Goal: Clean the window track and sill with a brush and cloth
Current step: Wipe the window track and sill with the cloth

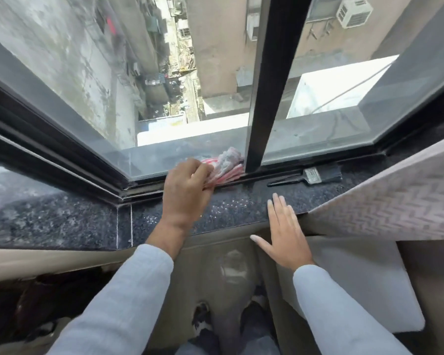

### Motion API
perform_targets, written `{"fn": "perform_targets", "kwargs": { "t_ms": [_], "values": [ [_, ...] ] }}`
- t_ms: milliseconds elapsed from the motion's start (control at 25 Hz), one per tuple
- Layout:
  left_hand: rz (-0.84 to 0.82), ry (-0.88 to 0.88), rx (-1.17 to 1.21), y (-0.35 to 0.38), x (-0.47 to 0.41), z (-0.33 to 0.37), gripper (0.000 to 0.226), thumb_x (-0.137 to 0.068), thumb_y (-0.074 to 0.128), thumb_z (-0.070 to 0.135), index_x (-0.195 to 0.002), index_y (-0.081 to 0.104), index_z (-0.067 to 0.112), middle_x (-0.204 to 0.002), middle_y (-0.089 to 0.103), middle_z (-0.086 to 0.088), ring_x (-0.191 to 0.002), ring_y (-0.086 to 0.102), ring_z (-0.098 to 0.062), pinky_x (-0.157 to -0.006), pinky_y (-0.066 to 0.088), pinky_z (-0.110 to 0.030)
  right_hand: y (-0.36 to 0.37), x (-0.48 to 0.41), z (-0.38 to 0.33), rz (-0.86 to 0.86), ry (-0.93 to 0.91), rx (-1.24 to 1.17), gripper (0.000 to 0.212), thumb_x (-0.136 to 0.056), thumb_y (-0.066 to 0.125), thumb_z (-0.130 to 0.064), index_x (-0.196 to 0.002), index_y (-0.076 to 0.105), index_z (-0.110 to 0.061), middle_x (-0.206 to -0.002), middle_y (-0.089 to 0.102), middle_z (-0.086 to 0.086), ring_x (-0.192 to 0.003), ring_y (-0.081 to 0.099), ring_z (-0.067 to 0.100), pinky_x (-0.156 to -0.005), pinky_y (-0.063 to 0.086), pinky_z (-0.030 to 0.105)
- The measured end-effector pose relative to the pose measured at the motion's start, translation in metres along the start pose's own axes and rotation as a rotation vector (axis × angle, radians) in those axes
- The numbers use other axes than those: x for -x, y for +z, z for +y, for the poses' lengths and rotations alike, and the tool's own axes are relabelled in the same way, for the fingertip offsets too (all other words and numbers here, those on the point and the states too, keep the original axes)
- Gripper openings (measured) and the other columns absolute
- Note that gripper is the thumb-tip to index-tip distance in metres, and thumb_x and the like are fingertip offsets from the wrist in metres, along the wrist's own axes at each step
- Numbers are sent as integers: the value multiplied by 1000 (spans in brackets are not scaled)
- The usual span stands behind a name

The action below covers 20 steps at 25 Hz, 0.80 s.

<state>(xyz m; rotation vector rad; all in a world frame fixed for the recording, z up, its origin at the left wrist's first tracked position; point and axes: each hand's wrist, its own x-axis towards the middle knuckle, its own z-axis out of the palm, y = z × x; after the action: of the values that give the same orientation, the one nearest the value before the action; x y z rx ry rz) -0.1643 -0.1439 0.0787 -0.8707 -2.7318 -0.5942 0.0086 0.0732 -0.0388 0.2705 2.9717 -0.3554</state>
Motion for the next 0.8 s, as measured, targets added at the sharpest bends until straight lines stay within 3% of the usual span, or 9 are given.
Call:
{"fn": "perform_targets", "kwargs": {
  "t_ms": [120, 200, 320, 480, 560, 640, 800],
  "values": [
    [7, 211, -81, 35, -37, 3, 22, -78, 85, 15, -96, 73, 11, -86, 64, -10, -72, 59, -27, -59, 48, -35, 12, 5, 3, -15, -10, 106, 110, -94, 34, -81, -166, 7, -2, -177, 1, 17, -165, 1, 32, -132, 15, 52],
    [-63, 406, -108, 63, -49, 7, 20, -81, 81, 17, -99, 74, 11, -93, 67, -10, -78, 62, -27, -64, 52, -38, 13, 7, 6, 18, -5, 111, 108, -94, 34, -79, -166, 9, -1, -177, 1, 17, -165, 3, 32, -132, 14, 52],
    [-113, 586, -125, 74, -49, -8, 12, -91, 66, 12, -100, 72, 7, -107, 69, -12, -93, 65, -30, -78, 56, -43, 17, 1, 7, 38, -46, 112, 108, -93, 35, -77, -165, 14, 1, -177, 5, 19, -164, 6, 34, -131, 16, 55],
    [-186, 750, -196, 61, -28, -60, 17, -98, 56, 5, -106, 71, 4, -123, 67, -11, -116, 63, -32, -106, 51, -44, 22, 3, 7, 44, -47, 121, 111, -91, 36, -78, -164, 15, 2, -177, 7, 19, -164, 7, 34, -131, 17, 56],
    [-171, 705, -239, 46, -14, -95, 16, -102, 56, 5, -107, 71, 3, -124, 67, -12, -118, 63, -33, -106, 52, -44, 19, -1, 7, 43, -57, 134, 111, -90, 36, -79, -164, 16, 2, -176, 9, 20, -164, 9, 35, -130, 18, 57],
    [-95, 547, -247, 45, -3, -125, 18, -104, 56, 11, -105, 72, 3, -119, 69, -12, -114, 64, -31, -104, 52, -43, 22, -16, 24, 35, -52, 137, 111, -91, 35, -79, -164, 16, 2, -176, 9, 20, -164, 10, 35, -130, 20, 58],
    [12, -144, -171, 23, 53, -152, 31, -99, 51, 18, -113, 76, 4, -119, 72, -12, -113, 66, -30, -106, 49, -42, 19, -19, 26, 30, -47, 140, 111, -91, 35, -80, -165, 14, 0, -177, 8, 18, -164, 7, 34, -130, 19, 57]
  ]
}}
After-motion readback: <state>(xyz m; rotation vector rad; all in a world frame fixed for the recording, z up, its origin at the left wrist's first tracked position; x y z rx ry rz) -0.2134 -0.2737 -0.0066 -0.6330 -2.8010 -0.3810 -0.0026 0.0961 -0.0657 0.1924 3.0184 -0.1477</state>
